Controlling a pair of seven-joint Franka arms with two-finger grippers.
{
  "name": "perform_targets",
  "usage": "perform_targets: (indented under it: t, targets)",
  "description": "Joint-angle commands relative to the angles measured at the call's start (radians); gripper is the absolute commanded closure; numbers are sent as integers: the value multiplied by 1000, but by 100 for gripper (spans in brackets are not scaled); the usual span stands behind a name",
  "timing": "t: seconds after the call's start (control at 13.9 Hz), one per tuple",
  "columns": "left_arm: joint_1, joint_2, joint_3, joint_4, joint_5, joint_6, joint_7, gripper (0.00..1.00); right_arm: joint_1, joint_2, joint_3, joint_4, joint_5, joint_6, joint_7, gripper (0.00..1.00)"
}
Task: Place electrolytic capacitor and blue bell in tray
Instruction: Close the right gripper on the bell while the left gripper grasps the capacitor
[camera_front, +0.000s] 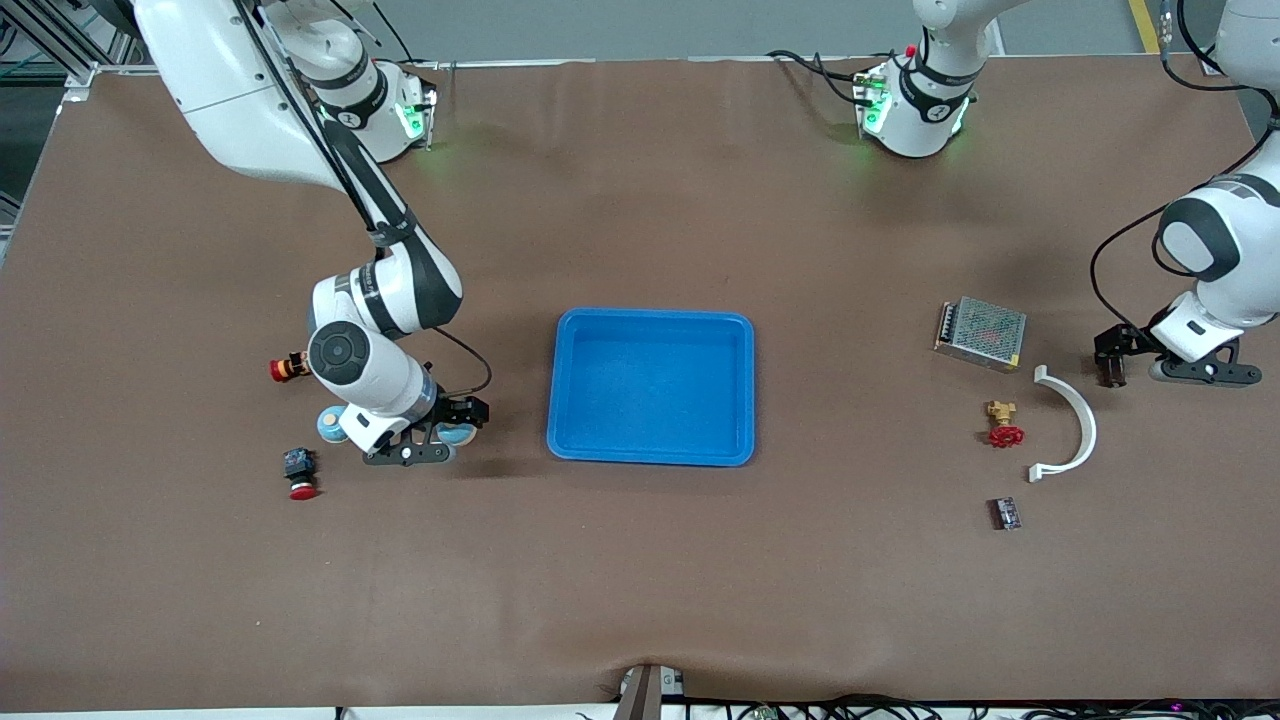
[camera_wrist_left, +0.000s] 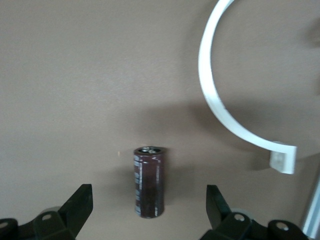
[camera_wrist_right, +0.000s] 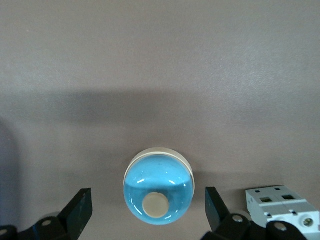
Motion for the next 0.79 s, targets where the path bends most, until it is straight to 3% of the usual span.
perform_targets:
  t: [0.0,0.72]
  targets:
    - [19,40,-15,30,2,28,24,0,10,9,-8,-1,-8,12,14,0]
    - [19,98,-18,47,2,86,25,0,10,29,-10,1,-13,13,14,0]
